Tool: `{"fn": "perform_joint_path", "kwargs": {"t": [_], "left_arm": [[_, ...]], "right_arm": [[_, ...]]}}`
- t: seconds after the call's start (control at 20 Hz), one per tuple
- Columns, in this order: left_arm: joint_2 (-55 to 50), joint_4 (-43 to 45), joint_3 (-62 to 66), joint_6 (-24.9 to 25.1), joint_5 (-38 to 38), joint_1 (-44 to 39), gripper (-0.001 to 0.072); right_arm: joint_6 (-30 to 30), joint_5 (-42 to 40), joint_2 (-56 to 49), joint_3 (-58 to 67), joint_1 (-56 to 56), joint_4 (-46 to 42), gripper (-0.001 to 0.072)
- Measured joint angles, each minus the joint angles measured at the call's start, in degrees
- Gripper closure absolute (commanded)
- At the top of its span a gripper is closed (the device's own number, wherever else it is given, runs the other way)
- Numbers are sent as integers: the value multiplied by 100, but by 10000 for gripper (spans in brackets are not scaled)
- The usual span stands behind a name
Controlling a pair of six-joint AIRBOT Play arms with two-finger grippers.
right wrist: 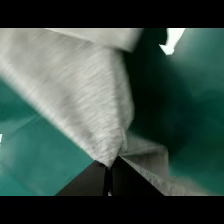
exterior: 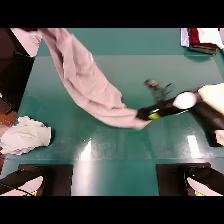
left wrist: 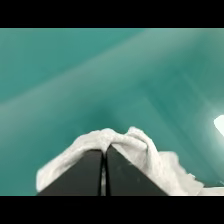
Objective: Fold the shirts.
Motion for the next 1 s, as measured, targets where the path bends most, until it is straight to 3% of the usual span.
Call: {"fn": "perform_joint_path", "kwargs": {"t": [0.25,0.6,0.85,1.0], "left_arm": [[101,431,535,-210,138,0,687],[380,723,656,-688,-358,0,687],[841,573,520,-772,-1038,0,687],[909,573,-542,-791,-1410,0,687]], "right_arm": [[433,813,1270,1211,-1875,-1486,701],[420,1346,2232,2981,-3036,-1902,701],[387,1886,1928,4159,-3171,-1965,701],[378,2369,1176,4487,-2983,-1985,701]]}}
